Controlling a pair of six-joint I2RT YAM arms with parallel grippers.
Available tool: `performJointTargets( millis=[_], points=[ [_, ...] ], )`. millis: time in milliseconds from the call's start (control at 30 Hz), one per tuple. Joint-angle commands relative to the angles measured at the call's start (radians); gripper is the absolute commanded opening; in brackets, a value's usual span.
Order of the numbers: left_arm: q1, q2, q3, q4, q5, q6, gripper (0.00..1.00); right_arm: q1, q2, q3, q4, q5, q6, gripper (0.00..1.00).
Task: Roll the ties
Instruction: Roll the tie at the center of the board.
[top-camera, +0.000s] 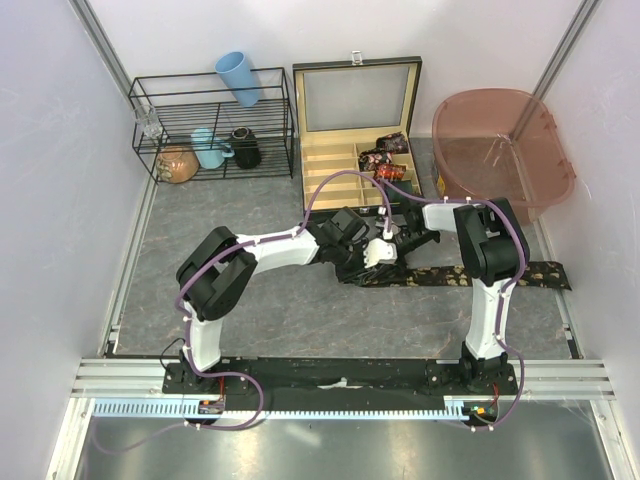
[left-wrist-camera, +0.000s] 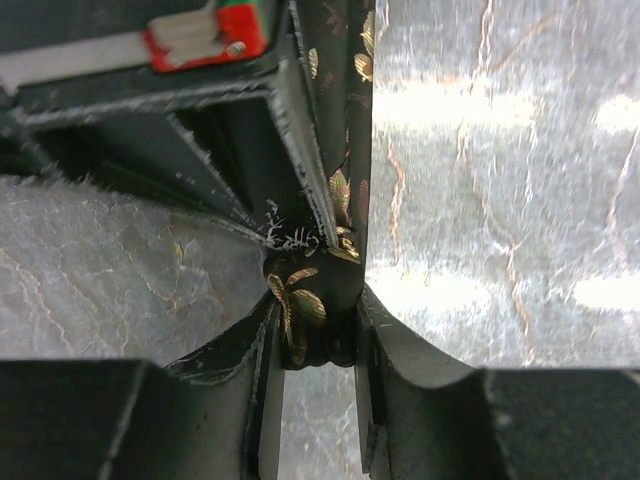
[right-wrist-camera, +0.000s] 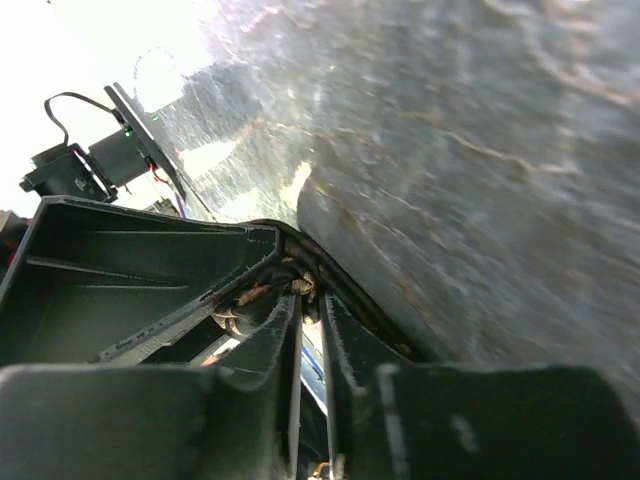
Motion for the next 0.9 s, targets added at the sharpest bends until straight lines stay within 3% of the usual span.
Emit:
performJointTargets(
  millis=[0, 367, 867],
  points=[
    [-0.007, 0.022, 0.040, -0.181, -0.096, 0.129, 0.04, 0.003, 0.016, 0.032, 0.035, 0.197, -0.072, 0.24],
    [-0.007, 0.056, 0.054, -0.232, -0.108, 0.159, 0.03, -0.057, -0.064, 0.035, -0.075, 0.036, -0.132, 0.43],
    [-0.007, 0.068, 0.064, -0.233, -0.110, 0.172, 0.02, -0.028, -0.092, -0.008, 0.076, -0.121, 0.031, 0.46]
  ],
)
